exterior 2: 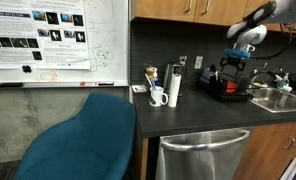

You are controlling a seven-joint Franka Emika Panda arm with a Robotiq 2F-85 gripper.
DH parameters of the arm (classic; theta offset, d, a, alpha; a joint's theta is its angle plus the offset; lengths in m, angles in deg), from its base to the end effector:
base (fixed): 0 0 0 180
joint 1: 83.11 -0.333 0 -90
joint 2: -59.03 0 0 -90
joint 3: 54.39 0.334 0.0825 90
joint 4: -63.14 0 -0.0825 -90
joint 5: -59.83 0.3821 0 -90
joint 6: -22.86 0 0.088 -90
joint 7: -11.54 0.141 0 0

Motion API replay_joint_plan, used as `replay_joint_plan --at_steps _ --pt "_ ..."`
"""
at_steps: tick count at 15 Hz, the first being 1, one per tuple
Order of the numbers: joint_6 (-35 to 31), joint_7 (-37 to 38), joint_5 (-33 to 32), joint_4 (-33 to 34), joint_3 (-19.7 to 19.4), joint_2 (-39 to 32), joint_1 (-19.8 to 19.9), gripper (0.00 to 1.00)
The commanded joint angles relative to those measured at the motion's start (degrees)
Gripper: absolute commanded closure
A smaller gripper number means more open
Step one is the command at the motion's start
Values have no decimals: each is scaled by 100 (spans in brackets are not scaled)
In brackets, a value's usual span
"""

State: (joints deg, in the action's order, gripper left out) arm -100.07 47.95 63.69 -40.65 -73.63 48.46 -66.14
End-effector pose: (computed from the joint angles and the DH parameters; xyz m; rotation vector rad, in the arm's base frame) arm 0.5182 -0.3611 0.4435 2.5027 -1.8817 0.2518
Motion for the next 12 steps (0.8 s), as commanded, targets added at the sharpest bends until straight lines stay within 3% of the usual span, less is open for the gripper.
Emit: replay_joint_plan --at_steps 1,12 --pt "-216 -50 155 -235 70 134 -43 0" --pt "-735 27 393 -224 132 89 -88 0"
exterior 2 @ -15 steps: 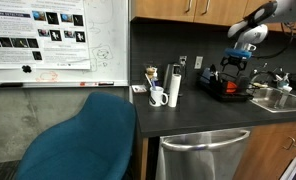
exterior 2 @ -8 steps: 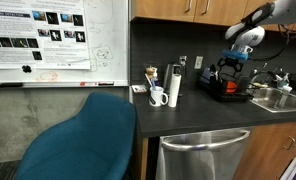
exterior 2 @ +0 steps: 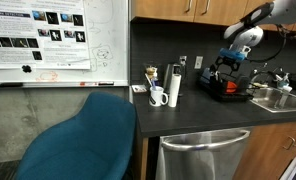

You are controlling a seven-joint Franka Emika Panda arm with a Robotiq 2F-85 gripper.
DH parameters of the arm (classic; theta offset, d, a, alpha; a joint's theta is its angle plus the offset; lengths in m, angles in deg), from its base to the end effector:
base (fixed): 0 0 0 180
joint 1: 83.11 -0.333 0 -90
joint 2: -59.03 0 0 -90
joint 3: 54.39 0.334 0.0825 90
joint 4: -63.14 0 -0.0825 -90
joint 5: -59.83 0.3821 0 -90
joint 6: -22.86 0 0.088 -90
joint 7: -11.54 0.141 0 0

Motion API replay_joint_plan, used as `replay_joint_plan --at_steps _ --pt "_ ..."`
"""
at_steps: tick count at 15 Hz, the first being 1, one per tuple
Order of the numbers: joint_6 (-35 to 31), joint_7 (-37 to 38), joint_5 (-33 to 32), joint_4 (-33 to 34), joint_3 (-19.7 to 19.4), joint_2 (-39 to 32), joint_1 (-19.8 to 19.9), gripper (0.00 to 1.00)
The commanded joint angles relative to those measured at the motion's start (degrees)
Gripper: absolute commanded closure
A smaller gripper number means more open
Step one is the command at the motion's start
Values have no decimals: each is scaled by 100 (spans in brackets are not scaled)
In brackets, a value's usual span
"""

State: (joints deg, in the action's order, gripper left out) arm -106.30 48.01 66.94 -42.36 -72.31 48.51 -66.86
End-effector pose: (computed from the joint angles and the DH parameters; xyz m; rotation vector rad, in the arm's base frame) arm 0.5373 -0.3455 0.4409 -2.4512 1.8405 -0.3670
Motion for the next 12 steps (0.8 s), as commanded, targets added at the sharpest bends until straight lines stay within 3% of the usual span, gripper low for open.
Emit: replay_joint_plan --at_steps 1,12 --pt "-151 27 45 -64 -1 74 -22 0" --pt "-139 126 -172 -71 -63 -20 -30 0"
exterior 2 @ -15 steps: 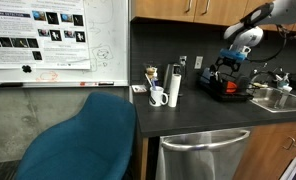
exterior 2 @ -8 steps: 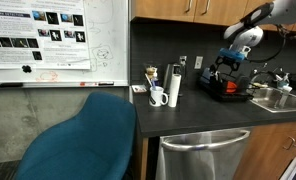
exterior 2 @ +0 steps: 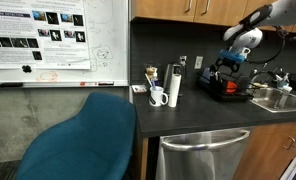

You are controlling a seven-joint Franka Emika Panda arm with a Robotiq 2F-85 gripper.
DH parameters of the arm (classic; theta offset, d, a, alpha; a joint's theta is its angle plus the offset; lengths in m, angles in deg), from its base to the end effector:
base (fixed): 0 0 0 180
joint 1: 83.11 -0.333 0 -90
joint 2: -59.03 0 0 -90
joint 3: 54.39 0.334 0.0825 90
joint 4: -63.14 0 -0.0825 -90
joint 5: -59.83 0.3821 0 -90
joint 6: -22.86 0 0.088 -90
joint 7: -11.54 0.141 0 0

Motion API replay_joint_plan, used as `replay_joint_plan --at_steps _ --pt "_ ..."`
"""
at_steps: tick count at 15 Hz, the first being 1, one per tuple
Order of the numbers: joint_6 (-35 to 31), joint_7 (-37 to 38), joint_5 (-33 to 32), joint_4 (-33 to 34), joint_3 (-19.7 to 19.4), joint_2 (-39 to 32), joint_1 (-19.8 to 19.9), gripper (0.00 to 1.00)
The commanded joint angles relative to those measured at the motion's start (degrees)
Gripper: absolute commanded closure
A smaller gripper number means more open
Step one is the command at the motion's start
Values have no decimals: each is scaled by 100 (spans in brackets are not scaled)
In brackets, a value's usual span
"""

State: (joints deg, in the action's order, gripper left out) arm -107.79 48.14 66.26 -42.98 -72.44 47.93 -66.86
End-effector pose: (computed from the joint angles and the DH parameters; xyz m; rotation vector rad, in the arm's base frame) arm 0.5374 -0.3484 0.4325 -2.4628 1.8476 -0.3779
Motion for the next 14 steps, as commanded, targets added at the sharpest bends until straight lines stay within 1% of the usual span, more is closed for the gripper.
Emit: replay_joint_plan --at_steps 1,14 --pt "101 98 -116 22 -60 43 -22 0" --pt "768 -54 -608 159 -103 131 -11 0"
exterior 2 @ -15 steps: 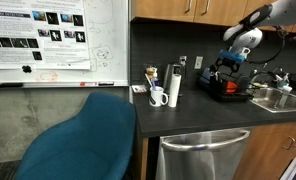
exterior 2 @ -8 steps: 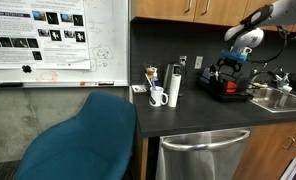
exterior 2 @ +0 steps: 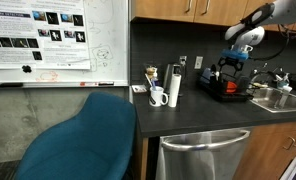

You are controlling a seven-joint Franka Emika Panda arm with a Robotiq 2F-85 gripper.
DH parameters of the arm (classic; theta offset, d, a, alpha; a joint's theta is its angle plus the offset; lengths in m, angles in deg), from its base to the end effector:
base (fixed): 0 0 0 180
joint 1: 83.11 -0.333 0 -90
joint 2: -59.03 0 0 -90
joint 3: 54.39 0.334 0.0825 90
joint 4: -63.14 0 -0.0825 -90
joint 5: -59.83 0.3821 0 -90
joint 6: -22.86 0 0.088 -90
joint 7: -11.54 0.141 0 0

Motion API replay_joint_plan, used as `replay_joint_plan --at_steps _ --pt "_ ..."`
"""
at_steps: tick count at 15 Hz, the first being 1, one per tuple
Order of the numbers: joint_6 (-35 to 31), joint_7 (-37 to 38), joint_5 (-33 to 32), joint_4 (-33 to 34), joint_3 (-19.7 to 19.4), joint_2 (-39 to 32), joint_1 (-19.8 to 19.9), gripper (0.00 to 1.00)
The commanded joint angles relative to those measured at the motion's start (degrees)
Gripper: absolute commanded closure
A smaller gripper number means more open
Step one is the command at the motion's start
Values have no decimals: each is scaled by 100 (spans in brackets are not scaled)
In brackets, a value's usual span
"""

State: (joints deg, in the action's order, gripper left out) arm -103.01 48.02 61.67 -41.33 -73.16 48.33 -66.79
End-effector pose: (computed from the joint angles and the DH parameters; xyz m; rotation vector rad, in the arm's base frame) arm 0.5269 -0.3556 0.4417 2.5083 -1.8177 0.3066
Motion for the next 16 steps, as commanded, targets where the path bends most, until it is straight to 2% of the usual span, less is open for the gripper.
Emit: replay_joint_plan --at_steps 1,16 --pt "325 -36 -184 8 -30 89 -20 0" --pt "520 -17 -543 19 -160 119 70 0"
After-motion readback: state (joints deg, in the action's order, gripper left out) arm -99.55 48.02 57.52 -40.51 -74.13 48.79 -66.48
